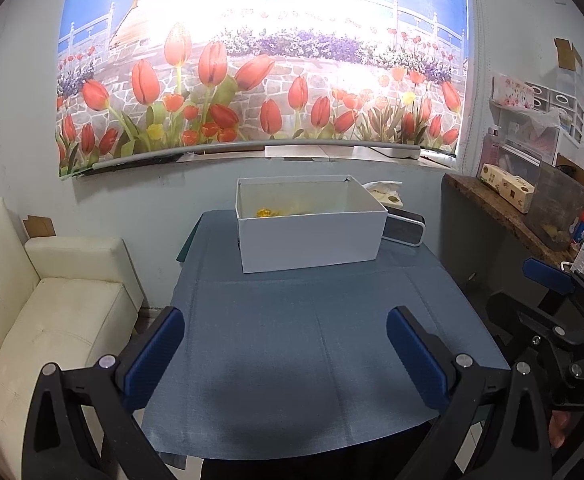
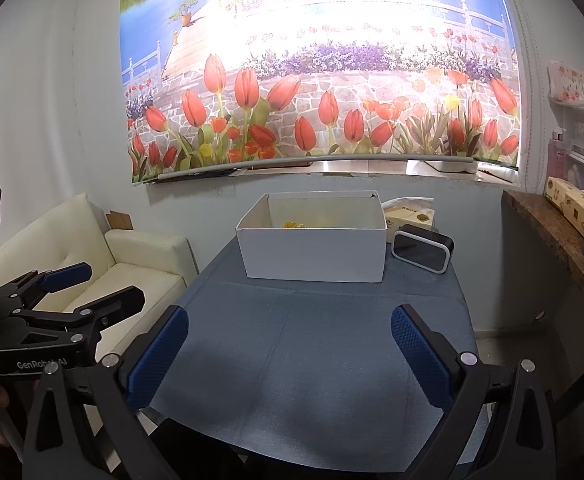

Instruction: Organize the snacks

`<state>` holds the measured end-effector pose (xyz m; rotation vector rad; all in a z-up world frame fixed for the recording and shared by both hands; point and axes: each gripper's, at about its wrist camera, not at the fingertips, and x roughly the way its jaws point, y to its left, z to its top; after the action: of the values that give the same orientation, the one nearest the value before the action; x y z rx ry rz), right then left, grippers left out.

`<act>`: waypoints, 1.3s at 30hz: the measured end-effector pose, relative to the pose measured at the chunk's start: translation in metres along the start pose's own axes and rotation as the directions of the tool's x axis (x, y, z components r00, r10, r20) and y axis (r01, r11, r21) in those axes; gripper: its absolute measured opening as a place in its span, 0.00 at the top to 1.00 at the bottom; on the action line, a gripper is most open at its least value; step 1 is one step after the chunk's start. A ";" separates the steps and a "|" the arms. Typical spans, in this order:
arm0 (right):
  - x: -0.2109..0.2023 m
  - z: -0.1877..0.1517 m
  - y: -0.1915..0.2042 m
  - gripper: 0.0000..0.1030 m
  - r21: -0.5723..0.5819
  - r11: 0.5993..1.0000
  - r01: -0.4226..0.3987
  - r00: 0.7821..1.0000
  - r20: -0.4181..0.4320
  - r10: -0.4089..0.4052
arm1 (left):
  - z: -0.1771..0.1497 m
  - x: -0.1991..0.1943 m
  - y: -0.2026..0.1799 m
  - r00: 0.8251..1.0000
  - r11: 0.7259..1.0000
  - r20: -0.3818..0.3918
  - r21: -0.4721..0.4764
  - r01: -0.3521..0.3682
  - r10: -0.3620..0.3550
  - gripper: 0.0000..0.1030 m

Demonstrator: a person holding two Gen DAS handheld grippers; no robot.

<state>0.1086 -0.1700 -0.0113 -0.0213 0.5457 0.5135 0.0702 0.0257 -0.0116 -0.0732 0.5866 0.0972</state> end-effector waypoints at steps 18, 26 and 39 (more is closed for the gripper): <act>0.001 -0.002 -0.002 0.00 0.001 1.000 -0.008 1.000 -0.003 0.008 | -0.001 0.002 -0.002 1.000 1.000 -0.005 -0.004 0.017 -0.017 0.00; 0.000 -0.002 -0.001 0.00 0.002 1.000 -0.008 1.000 -0.002 0.008 | -0.001 0.002 -0.002 1.000 1.000 -0.007 -0.004 0.019 -0.019 0.00; -0.001 -0.001 -0.003 0.00 0.010 1.000 0.006 1.000 -0.004 -0.006 | -0.001 -0.003 -0.002 1.000 1.000 -0.003 -0.005 0.026 -0.026 0.00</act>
<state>0.1088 -0.1738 -0.0121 -0.0144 0.5524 0.5046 0.0674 0.0238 -0.0110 -0.0857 0.5888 0.0733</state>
